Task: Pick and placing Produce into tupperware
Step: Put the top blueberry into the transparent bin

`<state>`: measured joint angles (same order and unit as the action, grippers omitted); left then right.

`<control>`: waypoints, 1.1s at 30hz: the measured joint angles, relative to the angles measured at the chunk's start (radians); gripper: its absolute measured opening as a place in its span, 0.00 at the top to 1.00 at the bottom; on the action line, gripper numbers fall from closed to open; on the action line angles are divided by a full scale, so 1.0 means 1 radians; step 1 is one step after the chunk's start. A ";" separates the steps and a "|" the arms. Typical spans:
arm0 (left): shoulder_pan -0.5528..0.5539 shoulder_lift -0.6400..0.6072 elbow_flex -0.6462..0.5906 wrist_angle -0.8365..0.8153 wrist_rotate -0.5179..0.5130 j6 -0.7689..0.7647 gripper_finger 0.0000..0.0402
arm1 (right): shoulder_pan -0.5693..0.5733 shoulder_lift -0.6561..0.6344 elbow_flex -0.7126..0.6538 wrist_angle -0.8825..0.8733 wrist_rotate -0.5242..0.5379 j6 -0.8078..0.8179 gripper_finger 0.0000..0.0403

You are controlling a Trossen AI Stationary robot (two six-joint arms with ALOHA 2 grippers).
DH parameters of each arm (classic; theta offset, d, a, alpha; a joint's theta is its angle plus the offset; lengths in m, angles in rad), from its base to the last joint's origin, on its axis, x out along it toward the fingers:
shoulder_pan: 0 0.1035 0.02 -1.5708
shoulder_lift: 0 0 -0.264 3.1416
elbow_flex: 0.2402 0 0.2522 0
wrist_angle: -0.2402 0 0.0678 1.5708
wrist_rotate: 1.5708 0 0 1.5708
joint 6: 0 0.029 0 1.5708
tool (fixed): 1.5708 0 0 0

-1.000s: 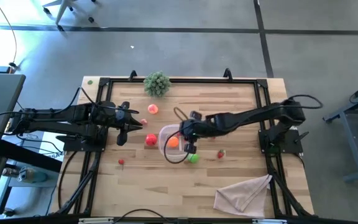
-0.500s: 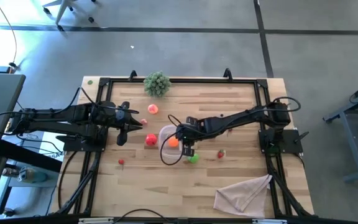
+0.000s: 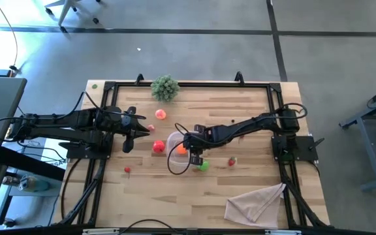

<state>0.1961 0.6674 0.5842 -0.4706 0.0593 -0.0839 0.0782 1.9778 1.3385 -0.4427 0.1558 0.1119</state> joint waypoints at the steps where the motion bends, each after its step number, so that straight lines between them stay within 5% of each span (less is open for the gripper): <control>1: 0.000 0.000 0.000 0.000 0.000 0.000 0.87 | 0.000 0.000 0.000 0.001 -0.005 0.000 0.89; 33: 0.000 0.000 0.000 0.000 0.000 0.000 0.87 | -0.019 -0.001 0.000 -0.008 -0.008 -0.007 0.82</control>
<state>0.1959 0.6674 0.5842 -0.4709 0.0594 -0.0837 0.0593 1.9770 1.3388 -0.4507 0.1478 0.1051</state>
